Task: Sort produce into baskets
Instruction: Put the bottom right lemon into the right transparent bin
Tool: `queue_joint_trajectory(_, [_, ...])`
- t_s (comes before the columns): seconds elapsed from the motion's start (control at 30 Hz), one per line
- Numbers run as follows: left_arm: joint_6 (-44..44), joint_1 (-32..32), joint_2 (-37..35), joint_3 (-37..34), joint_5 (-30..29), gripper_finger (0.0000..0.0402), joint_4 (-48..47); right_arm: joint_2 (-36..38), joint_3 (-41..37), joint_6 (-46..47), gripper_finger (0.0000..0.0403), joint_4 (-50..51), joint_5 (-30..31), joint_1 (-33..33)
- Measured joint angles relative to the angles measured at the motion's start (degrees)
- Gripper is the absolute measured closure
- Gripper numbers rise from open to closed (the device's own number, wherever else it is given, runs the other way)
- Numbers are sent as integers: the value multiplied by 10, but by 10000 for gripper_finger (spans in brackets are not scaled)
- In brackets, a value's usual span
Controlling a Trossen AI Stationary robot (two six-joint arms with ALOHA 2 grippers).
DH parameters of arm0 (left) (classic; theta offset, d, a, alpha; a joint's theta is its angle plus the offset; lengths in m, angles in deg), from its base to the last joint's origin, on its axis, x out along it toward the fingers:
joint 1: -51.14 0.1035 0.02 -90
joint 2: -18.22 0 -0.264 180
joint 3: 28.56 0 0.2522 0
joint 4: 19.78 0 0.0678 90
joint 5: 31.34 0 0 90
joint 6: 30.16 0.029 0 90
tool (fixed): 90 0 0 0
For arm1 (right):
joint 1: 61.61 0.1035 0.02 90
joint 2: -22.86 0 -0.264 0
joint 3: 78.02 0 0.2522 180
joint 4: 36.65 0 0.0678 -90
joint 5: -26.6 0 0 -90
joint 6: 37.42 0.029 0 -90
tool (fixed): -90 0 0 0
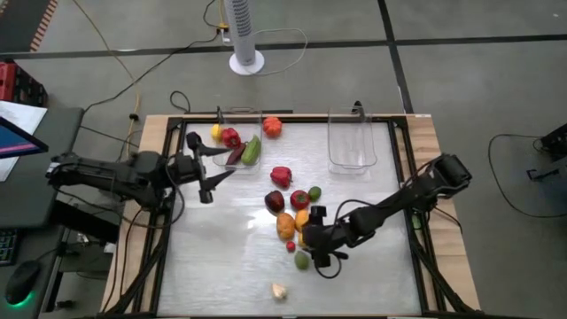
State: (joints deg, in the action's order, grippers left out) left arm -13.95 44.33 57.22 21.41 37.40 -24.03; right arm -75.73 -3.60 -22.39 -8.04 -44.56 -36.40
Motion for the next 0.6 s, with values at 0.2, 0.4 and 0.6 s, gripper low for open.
queue_joint_trajectory(0.2, [-4, 0, -41, 0, -4, 145, -36, -13, 0, 17, 71, 32, -14, -14])
queue_joint_trajectory(0.4, [-33, 0, -62, 0, -4, 145, -49, -49, 1, 15, 82, 35, -11, -14])
queue_joint_trajectory(0.6, [-49, 0, -63, 0, 0, 145, -61, -79, 1, 16, 93, 42, -7, -12])
